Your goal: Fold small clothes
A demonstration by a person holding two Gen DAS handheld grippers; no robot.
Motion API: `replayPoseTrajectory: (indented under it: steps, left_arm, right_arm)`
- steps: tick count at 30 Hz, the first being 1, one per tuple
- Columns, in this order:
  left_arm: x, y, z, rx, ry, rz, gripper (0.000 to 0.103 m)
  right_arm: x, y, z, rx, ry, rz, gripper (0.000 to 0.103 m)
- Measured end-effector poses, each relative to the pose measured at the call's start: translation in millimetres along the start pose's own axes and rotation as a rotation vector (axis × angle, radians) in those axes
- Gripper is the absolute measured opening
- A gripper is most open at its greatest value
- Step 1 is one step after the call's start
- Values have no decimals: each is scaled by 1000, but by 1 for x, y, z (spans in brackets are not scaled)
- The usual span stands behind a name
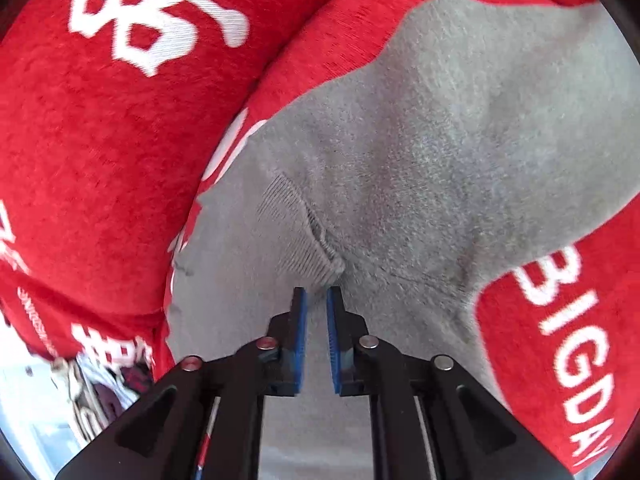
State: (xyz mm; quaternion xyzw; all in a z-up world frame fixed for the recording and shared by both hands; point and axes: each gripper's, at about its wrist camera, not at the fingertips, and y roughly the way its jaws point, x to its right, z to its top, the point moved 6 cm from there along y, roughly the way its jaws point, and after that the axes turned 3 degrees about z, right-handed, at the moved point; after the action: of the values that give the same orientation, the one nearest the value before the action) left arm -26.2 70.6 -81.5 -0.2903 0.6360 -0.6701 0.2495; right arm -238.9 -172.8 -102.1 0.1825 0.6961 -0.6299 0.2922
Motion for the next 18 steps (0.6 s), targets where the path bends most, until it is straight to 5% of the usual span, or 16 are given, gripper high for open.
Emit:
replayPoseTrajectory:
  steps: [2,3,8,18]
  left_arm:
    - [6,3,1,-9,10,1,90]
    - [12,5,2,-16,16,-4,90]
    - [42,9,9,-23,64,-6,89]
    - [117,24,27,-30,124,-28,89]
  right_arm:
    - [7,-12,-5,-10,-2,13,44]
    - [14,-21,-8,-11,10,24,45]
    - [49,-46,-10,25,87,33,45]
    - [165,-127,25,274,326,-4,45]
